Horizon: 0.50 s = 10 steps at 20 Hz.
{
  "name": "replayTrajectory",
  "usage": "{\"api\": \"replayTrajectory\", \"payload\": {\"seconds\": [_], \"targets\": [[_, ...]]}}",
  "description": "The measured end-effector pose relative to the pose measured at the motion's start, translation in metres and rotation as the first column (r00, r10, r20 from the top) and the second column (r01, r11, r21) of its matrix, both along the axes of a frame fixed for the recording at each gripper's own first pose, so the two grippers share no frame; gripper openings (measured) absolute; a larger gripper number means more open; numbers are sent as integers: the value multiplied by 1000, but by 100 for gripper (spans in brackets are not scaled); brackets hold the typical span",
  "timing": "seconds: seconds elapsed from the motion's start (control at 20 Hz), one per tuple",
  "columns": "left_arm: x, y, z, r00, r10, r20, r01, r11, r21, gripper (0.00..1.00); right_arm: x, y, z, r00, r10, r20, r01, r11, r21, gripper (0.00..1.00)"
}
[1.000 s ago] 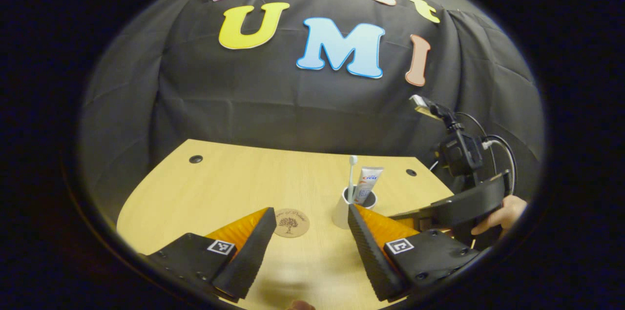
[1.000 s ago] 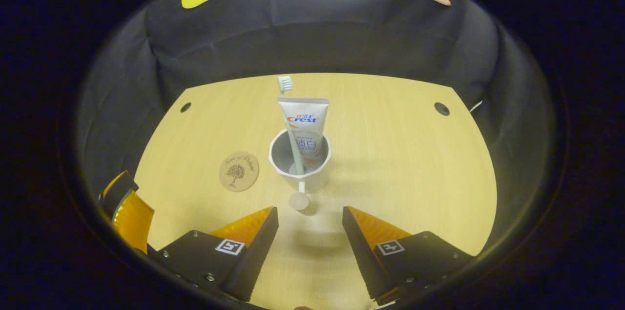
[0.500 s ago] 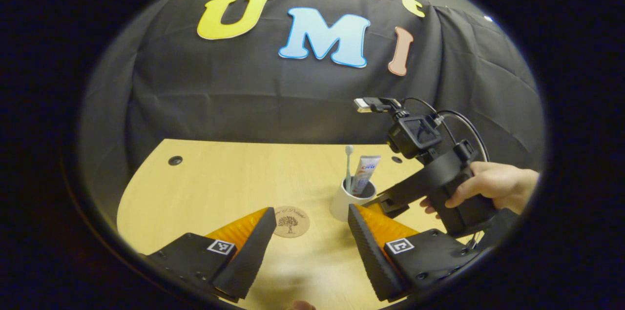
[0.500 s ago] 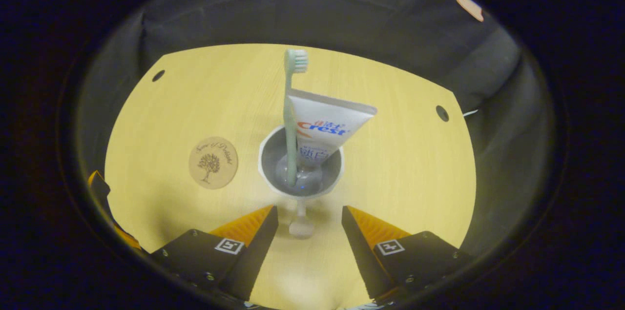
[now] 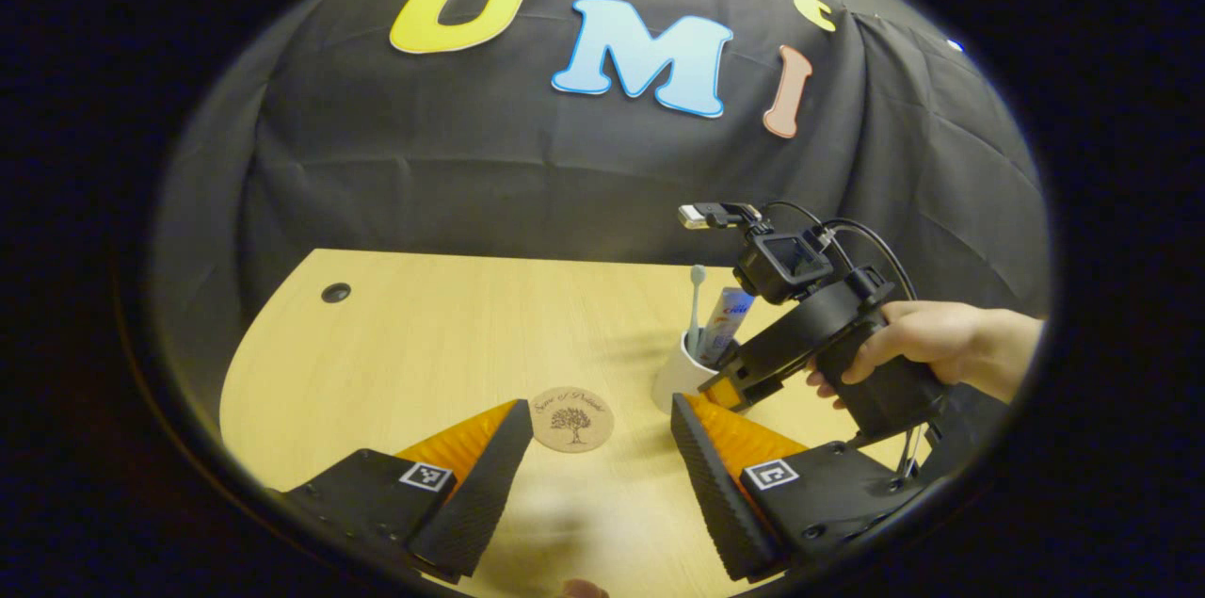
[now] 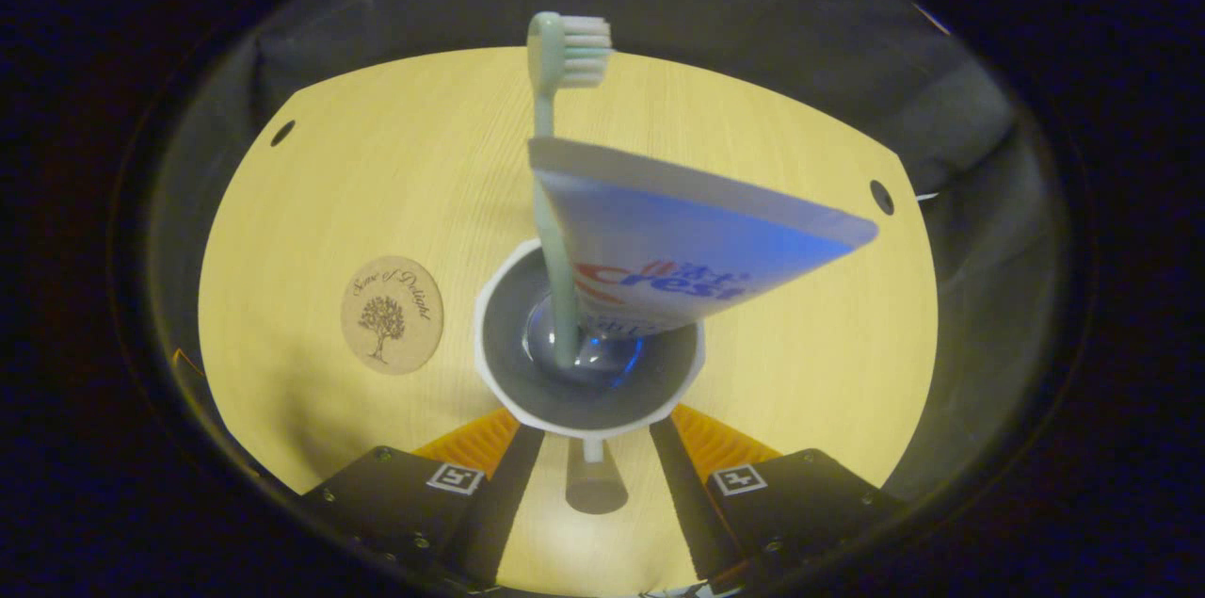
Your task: Put the toothbrush and toothpaste on the desktop into the cup, then pick up the cup and place it on the coaster on the desktop.
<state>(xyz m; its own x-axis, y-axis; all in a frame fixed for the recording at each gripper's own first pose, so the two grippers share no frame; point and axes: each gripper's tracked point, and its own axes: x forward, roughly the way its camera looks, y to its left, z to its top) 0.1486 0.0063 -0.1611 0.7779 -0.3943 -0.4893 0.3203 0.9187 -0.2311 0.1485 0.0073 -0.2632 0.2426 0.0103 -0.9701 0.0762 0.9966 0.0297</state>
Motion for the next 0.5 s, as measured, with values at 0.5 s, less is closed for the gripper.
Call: {"api": "replayTrajectory", "payload": {"seconds": [0.5], "targets": [[2, -1, -5, 1000, 22, -17, -22, 1000, 9, 99, 6, 4, -17, 999, 9, -35, -7, 998, 64, 48]]}}
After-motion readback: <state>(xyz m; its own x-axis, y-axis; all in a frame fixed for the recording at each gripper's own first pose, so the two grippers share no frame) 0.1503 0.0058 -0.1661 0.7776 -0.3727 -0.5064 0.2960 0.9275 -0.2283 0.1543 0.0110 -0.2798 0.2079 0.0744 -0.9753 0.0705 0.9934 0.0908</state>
